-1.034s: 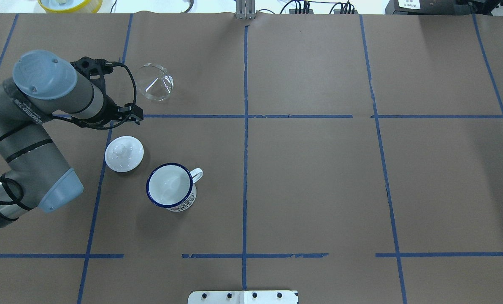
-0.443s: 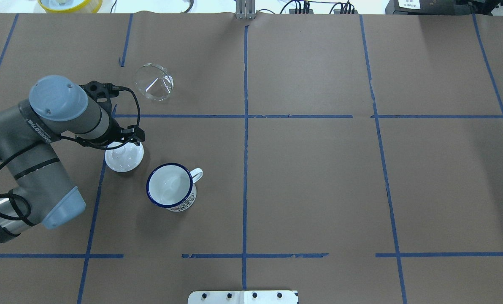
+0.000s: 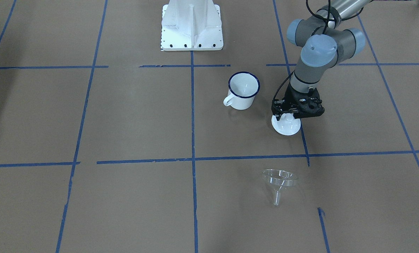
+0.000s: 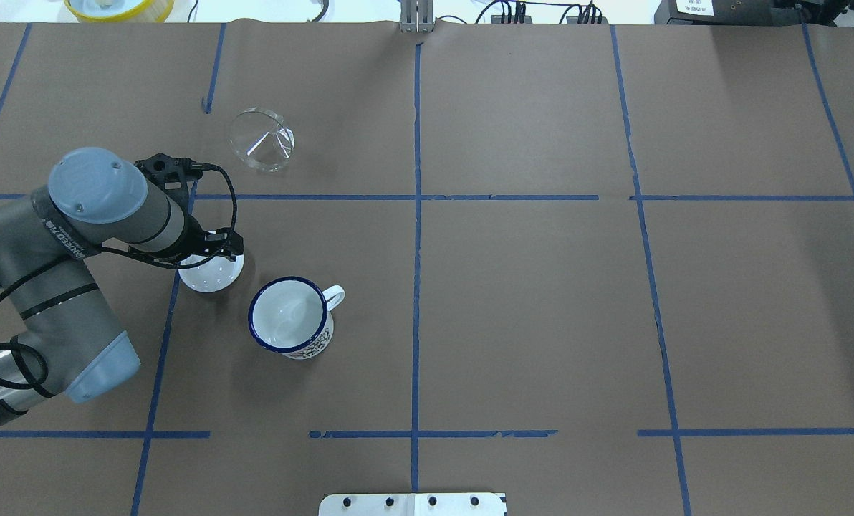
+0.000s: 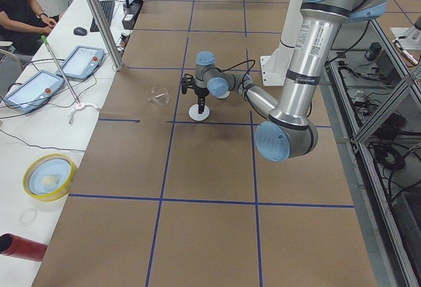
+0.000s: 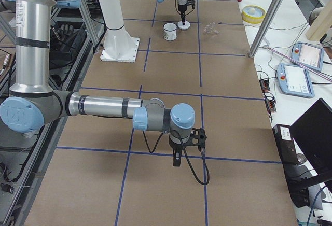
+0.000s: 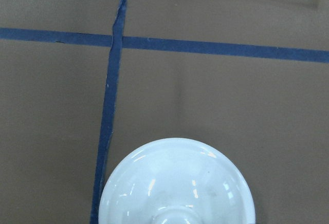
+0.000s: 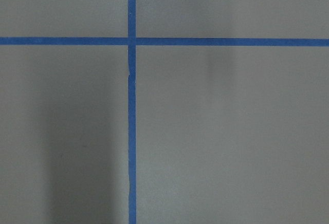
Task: Remove funnel from cup
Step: 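Lower the left gripper and grasp the white lid by its knob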
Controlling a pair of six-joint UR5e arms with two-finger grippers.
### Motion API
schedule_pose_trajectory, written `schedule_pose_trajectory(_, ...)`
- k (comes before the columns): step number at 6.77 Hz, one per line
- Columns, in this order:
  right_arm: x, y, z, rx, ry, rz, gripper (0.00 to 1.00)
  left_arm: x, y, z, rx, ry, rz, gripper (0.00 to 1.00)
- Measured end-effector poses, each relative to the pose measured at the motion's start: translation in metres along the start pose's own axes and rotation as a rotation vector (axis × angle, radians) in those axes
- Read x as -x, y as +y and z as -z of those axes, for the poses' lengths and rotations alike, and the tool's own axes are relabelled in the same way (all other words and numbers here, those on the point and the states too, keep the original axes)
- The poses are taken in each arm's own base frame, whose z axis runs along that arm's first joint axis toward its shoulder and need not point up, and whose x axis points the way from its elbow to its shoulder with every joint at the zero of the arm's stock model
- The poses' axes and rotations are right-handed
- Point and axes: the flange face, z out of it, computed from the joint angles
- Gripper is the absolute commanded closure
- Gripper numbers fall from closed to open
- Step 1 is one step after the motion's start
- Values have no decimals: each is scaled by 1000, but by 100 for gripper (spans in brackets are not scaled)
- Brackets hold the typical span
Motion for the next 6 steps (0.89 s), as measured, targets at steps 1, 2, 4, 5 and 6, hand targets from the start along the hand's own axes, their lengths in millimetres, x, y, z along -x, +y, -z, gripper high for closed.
schedule_pose_trajectory(1,0,0,0,0,0,0,0,-1,0,3,-2,4,-5,40)
schedule_pose_trajectory(2,0,0,0,0,0,0,0,-2,1,4,-2,5,-9,40)
schedule_pose_trajectory(4,0,0,0,0,0,0,0,-4,0,4,-2,6,-12,40)
schedule_pose_trajectory(5,0,0,0,0,0,0,0,-5,-2,5,-4,6,-11,40)
schedule_pose_trajectory(6,0,0,0,0,0,0,0,-4,-3,4,-5,4,-8,40)
